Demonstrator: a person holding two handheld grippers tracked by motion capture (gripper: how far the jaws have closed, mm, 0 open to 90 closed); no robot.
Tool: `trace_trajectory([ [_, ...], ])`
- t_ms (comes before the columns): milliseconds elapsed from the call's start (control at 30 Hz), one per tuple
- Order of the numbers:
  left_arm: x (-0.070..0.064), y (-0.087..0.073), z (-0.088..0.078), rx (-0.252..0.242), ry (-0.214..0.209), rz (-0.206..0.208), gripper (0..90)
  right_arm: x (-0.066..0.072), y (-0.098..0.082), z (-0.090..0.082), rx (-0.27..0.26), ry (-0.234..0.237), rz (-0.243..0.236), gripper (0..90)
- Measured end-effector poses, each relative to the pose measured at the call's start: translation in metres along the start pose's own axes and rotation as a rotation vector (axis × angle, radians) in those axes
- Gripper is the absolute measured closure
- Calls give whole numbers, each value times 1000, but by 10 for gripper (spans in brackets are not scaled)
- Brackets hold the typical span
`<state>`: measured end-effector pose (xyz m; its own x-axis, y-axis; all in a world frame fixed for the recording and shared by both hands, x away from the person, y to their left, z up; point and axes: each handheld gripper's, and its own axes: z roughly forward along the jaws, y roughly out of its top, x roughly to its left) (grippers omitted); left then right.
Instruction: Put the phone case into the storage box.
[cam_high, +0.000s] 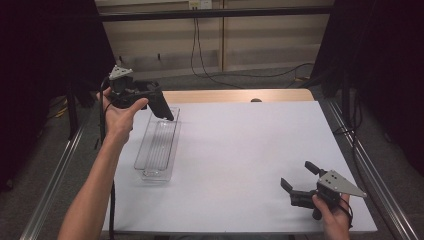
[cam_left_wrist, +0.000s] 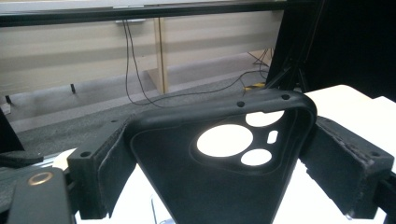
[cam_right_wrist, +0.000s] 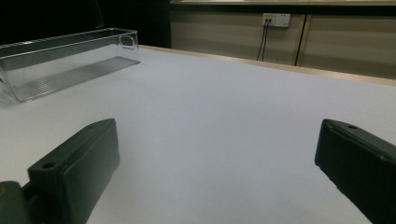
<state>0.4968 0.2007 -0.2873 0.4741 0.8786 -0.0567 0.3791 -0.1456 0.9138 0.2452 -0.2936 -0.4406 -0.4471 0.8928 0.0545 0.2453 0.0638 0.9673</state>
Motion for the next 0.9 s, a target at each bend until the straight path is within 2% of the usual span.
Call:
trace_trajectory([
  [167,-1,2,7,-3,15,1,135,0,0,0,3,4,-4,0],
  [300,0,1,14,7,53,0,135,0,0,0,3,6,-3,0],
  [433,1,-1,20,17,82,-21,135,0,0,0,1,7,-2,0],
  [533,0,-2,23,20,102,-14,135,0,0,0,1,9,-3,0],
  [633,0,-4,27,26,105,-6,135,1,0,0,1,10,-3,0],
  [900,1,-9,39,35,136,-28,135,1,0,1,7,14,-1,0],
])
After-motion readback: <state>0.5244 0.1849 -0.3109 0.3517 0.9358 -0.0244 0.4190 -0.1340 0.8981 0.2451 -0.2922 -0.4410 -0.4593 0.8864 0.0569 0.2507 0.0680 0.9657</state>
